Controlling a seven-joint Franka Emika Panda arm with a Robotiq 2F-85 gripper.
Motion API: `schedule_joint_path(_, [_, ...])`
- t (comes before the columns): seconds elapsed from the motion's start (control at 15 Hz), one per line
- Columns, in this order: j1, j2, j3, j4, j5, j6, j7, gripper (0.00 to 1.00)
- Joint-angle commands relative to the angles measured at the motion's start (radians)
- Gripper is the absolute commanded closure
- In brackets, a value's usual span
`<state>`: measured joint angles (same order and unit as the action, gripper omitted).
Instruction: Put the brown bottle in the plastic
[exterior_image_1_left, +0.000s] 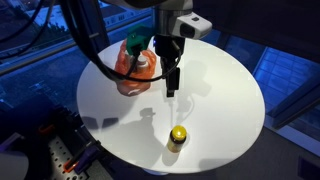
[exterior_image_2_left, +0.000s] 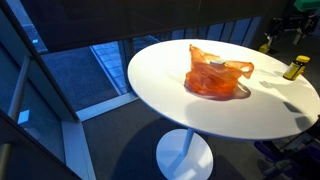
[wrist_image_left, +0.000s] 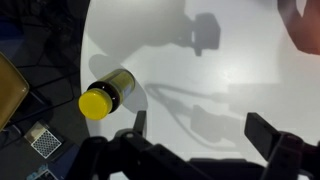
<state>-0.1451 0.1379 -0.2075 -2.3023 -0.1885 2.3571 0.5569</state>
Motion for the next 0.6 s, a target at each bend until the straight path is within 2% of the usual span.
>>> schedule_joint_path(0.0, [-0.003, 0.050, -0.042, 0.036, -0.055, 0.030, 0.082, 0.00])
schedule_joint_path(0.53, [-0.015, 0.093, -0.121, 0.050, -0.080, 0.036, 0.133, 0.00])
